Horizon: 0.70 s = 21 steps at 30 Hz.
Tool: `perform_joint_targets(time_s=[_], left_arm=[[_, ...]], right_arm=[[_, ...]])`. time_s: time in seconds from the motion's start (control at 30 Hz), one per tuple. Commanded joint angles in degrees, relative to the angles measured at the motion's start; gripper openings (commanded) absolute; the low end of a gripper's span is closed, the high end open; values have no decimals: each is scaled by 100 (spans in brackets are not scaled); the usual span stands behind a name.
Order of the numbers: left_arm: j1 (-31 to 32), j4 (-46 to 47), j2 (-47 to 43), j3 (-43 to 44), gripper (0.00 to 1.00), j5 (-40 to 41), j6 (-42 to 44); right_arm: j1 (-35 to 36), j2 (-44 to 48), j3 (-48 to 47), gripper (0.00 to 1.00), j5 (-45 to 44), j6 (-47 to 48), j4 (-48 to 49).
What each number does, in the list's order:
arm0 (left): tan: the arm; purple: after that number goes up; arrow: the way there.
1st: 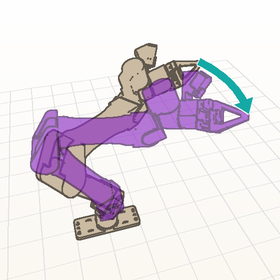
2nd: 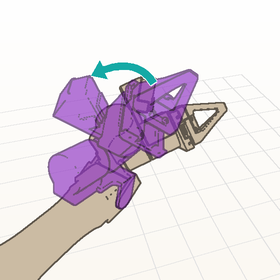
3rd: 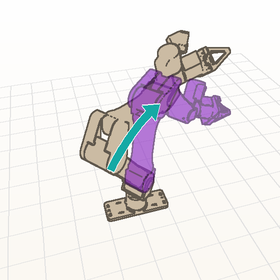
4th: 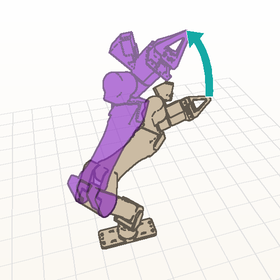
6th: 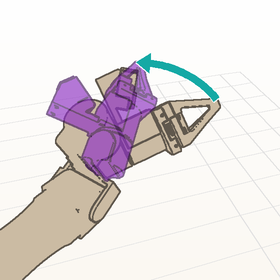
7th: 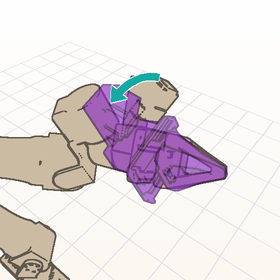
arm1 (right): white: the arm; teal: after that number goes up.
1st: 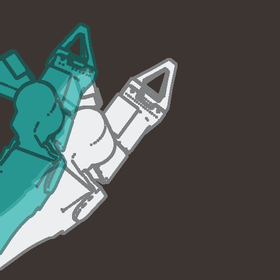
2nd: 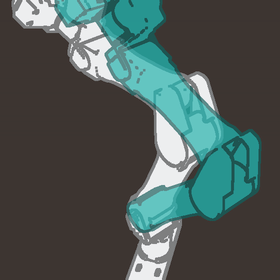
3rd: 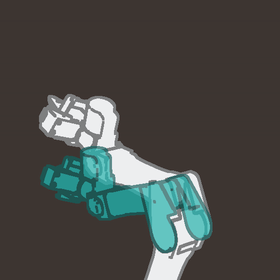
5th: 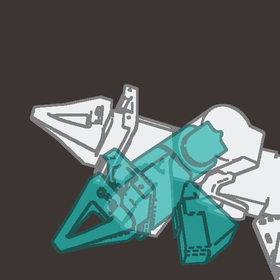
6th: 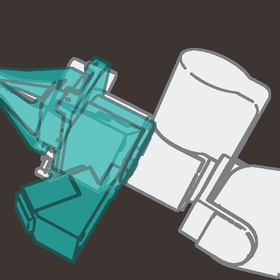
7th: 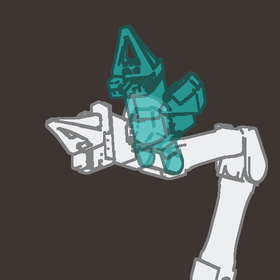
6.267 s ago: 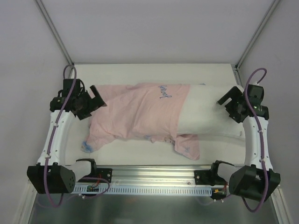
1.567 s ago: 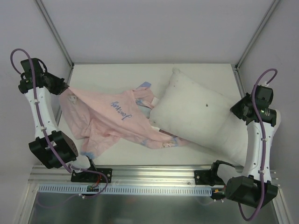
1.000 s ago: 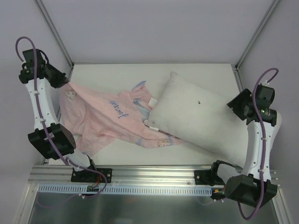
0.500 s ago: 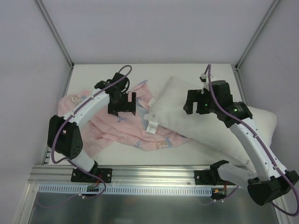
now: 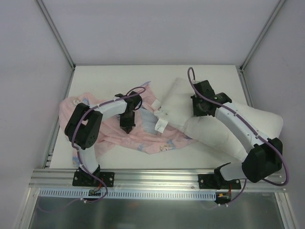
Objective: Remove the pillowcase from the pillow
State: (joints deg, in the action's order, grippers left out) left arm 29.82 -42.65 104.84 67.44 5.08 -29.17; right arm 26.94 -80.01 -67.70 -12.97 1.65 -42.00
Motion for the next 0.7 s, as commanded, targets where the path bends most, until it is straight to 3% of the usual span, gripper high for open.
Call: perform_joint_targets(time_s=[0.0,0.1,0.23,0.3,0.43,0.67], left_arm=[[-195,82,-77,-11,0,204,7],[-731,73,-603,-20,0,169,130],[-2222,73,-1597,181,0,-244,280],[-2594,56,-1799,357,0,-332,429],[-2938,-198,-2134,1032,0,-175,544],[-3332,-367,-2468,1640,0,-506,298]], right_arm=[[-434,362,-410,1,-294,-86,-212],[-794,810,-770,1,-171,-147,-273],[-1522,1512,-1253,1,66,-586,-318],[-1735,1672,-1403,1,102,-683,-327],[-2008,1813,-1711,1,102,-877,-335],[-1991,1094,-1888,1,637,-1359,103]])
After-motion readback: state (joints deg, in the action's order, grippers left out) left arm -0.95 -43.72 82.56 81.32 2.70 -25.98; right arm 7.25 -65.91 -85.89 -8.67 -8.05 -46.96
